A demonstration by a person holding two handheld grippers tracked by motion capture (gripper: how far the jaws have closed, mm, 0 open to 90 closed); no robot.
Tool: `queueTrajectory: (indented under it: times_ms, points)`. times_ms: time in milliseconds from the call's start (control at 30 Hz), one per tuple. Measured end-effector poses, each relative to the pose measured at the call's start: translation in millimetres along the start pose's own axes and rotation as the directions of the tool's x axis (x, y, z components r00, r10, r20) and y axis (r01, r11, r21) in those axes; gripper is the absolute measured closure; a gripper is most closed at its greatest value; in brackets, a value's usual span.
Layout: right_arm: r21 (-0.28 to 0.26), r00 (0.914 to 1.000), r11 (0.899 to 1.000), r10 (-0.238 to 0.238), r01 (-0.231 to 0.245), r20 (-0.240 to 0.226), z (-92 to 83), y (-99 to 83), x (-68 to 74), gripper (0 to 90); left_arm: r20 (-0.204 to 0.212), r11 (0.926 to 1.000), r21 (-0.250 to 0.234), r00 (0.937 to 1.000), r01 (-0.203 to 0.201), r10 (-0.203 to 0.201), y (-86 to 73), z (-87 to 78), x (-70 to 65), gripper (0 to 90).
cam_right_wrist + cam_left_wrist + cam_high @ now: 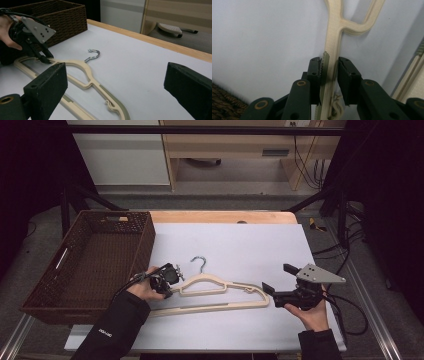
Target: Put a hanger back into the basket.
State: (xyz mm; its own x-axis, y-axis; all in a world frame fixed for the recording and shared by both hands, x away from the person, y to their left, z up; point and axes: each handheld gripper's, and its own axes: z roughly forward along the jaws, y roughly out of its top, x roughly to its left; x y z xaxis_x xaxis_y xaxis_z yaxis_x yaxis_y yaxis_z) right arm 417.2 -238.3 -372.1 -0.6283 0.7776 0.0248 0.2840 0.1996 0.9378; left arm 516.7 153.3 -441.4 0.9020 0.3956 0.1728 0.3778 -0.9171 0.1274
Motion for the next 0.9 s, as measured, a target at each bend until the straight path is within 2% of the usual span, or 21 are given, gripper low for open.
queueTrajectory:
  times_ms: [100, 200, 700, 767, 900]
  points:
    - [0.006, 1.0, 1.0, 0.001, -0.001, -0.003, 0.7, -0.3, 0.4, 5.1, -0.02, 0.9998, 0.015, 0.9997, -0.01, 0.011, 0.4, -1.3, -0.1, 75.3]
    - [0.008, 1.0, 1.0, 0.0, 0.0, -0.003, 0.9, -0.6, 0.0, 5.1, -0.022, 0.9999, 0.012, 0.9997, -0.01, 0.011, 0.2, -3.0, -0.7, 76.6]
    - [0.014, 0.9999, 1.0, -0.005, 0.005, -0.011, 1.5, -0.9, 0.1, 5.1, -0.008, 0.9999, 0.008, 0.9999, -0.013, 0.013, -0.5, -8.0, -2.9, 76.8]
    - [0.014, 0.9999, 1.0, -0.006, 0.006, -0.012, 1.3, -0.9, 0.0, 5.1, 0.007, 0.9999, -0.011, 0.9999, 0.012, -0.012, -1.6, -9.2, -2.4, 76.6]
    - [0.013, 0.9999, 1.0, -0.004, 0.005, -0.014, 0.9, -0.7, 0.1, 5.1, 0.014, 0.9995, -0.024, 0.9997, 0.022, -0.022, -2.7, -11.9, -1.5, 76.4]
